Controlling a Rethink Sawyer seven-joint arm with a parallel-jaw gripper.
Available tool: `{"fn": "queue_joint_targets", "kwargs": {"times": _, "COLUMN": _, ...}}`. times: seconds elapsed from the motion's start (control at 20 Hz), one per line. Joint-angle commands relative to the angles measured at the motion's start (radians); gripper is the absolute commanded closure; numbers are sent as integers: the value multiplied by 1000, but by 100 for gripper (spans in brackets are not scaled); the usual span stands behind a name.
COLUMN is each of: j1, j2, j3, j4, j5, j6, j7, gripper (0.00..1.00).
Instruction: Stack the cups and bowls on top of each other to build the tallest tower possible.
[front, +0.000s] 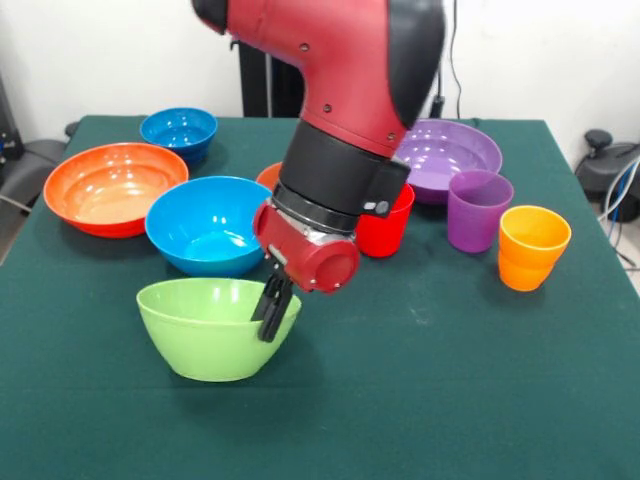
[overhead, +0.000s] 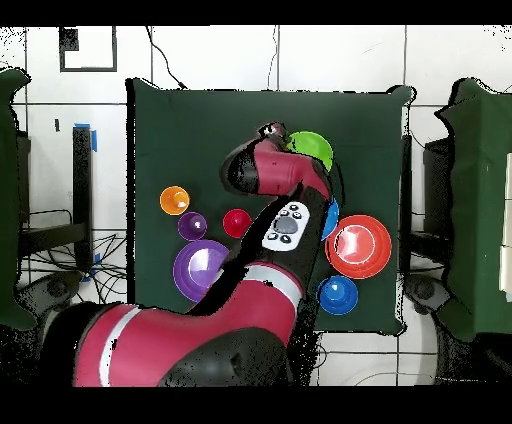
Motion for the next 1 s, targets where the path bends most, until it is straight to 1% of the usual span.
{"fn": "queue_joint_targets", "kwargs": {"times": 0.05, "j1": -102, "j2": -21, "j3": 229, "j4": 172, "j5": -33, "j6": -100, "j7": 52, "gripper": 100}}
{"fn": "queue_joint_targets", "kwargs": {"times": 0.25, "j1": -140, "j2": -30, "j3": 275, "j4": 194, "j5": -85, "j6": -133, "j7": -1, "gripper": 100}}
{"fn": "queue_joint_targets", "kwargs": {"times": 0.4, "j1": -166, "j2": -33, "j3": 309, "j4": 207, "j5": -98, "j6": -148, "j7": -13, "gripper": 100}}
{"fn": "queue_joint_targets", "kwargs": {"times": 0.65, "j1": -191, "j2": -46, "j3": 335, "j4": 230, "j5": -87, "j6": -157, "j7": 8, "gripper": 100}}
{"fn": "queue_joint_targets", "kwargs": {"times": 0.8, "j1": -202, "j2": -49, "j3": 344, "j4": 239, "j5": -93, "j6": -161, "j7": 3, "gripper": 100}}
{"fn": "queue_joint_targets", "kwargs": {"times": 1.0, "j1": -141, "j2": -30, "j3": 263, "j4": 212, "j5": -62, "j6": -129, "j7": 13, "gripper": 100}}
